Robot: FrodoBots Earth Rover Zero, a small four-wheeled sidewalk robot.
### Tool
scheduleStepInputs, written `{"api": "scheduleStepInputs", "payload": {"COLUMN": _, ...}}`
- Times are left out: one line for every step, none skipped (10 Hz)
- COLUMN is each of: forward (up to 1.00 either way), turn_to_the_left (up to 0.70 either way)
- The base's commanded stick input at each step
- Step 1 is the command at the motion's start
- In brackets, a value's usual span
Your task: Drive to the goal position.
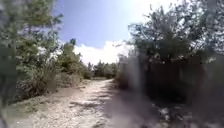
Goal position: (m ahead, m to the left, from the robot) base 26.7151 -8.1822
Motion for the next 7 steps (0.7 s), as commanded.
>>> {"api": "scheduleStepInputs", "payload": {"forward": 0.6, "turn_to_the_left": 0.01}}
{"api": "scheduleStepInputs", "payload": {"forward": 0.6, "turn_to_the_left": 0.01}}
{"api": "scheduleStepInputs", "payload": {"forward": 0.6, "turn_to_the_left": 0.01}}
{"api": "scheduleStepInputs", "payload": {"forward": 0.6, "turn_to_the_left": 0.01}}
{"api": "scheduleStepInputs", "payload": {"forward": 0.6, "turn_to_the_left": 0.01}}
{"api": "scheduleStepInputs", "payload": {"forward": 0.6, "turn_to_the_left": 0.01}}
{"api": "scheduleStepInputs", "payload": {"forward": 0.6, "turn_to_the_left": 0.05}}
